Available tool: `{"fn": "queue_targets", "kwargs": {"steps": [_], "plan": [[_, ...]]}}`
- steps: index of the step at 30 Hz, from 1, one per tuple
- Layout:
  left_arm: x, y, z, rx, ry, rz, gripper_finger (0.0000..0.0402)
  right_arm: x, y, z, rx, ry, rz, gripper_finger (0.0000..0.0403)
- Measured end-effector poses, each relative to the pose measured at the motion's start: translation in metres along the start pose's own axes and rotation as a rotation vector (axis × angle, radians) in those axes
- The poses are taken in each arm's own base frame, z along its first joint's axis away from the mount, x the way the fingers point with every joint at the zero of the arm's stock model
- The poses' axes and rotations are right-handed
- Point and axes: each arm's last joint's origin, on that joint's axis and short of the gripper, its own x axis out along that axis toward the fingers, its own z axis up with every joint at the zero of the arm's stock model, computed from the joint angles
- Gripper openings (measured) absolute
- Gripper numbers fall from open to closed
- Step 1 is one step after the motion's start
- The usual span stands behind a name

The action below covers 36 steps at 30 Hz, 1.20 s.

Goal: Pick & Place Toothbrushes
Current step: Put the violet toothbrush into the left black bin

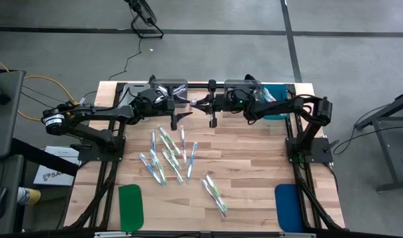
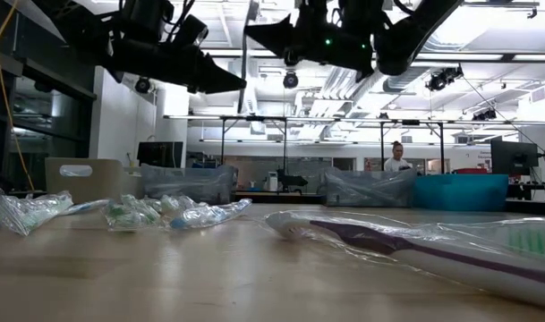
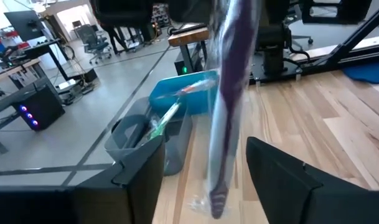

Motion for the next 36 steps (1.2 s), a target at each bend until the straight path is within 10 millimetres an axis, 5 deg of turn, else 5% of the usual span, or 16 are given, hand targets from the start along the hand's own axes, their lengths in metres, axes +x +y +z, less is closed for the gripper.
{"fn": "queue_targets", "kwargs": {"steps": [20, 24, 36], "plan": [[0.000, 0.000, 0.005, -0.009, -0.058, -0.031, 0.0045, 0.001, -0.002, 0.002, 0.002, -0.005, 0.009, 0.0003], [0.000, 0.000, 0.005, 0.010, -0.058, -0.030, 0.0038, 0.001, -0.001, 0.002, 0.003, -0.005, 0.011, 0.0010], [-0.004, 0.006, -0.004, 0.069, 0.066, 0.057, 0.0038, -0.008, -0.013, 0.001, 0.274, 0.085, -0.040, 0.0156]]}}
